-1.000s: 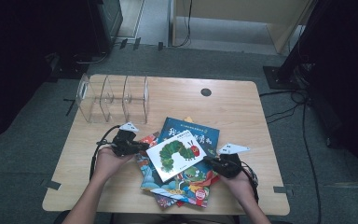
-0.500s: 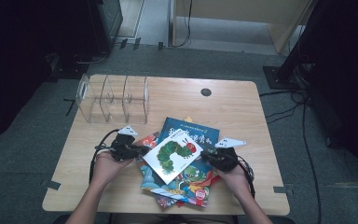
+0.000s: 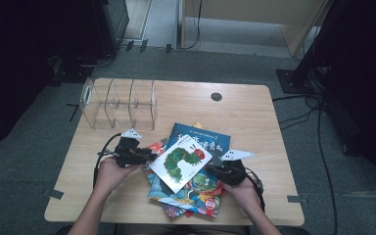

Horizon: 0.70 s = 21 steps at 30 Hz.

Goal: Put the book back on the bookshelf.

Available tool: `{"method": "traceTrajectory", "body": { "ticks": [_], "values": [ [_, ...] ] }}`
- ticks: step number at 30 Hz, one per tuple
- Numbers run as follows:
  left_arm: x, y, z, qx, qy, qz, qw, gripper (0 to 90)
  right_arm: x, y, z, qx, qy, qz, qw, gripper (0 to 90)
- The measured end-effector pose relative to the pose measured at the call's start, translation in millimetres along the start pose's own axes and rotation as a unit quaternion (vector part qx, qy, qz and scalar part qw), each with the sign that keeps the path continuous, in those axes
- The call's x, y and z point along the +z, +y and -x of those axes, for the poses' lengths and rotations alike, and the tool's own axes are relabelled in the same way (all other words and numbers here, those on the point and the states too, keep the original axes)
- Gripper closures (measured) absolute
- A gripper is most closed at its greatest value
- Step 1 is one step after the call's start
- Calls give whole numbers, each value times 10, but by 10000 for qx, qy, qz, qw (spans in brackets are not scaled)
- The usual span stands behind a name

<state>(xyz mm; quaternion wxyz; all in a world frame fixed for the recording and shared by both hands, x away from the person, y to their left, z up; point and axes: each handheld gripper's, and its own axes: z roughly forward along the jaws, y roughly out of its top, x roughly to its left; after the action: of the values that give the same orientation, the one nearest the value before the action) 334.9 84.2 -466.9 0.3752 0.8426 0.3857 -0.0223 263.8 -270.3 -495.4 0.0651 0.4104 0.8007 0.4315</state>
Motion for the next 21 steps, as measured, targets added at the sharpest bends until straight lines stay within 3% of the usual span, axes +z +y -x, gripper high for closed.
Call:
{"method": "traceTrajectory", "body": {
  "ticks": [2, 8, 10, 13, 17, 21],
  "values": [
    [11, 7, -3, -29, -122, -37, 9999, 535, 13, -3, -22, -44, 19, 3, 10000, 900],
    [3, 16, 19, 139, -150, 38, 9998, 329, 54, 15, -46, -112, 48, 24, 9999, 900],
    [0, 18, 12, 99, -210, 12, 9997, 303, 59, 19, -46, -151, 32, 25, 9999, 900],
    [18, 25, 22, 100, -139, -45, 9998, 252, 66, 22, -40, -142, 55, 38, 9999, 900],
    [51, 46, 55, 170, -136, -230, 9995, 261, 92, 32, -41, -200, 35, 84, 9998, 900],
    [87, 60, 72, 171, -253, -257, 9992, 296, 126, 53, -40, -287, 23, 106, 9995, 900]
  ]
}}
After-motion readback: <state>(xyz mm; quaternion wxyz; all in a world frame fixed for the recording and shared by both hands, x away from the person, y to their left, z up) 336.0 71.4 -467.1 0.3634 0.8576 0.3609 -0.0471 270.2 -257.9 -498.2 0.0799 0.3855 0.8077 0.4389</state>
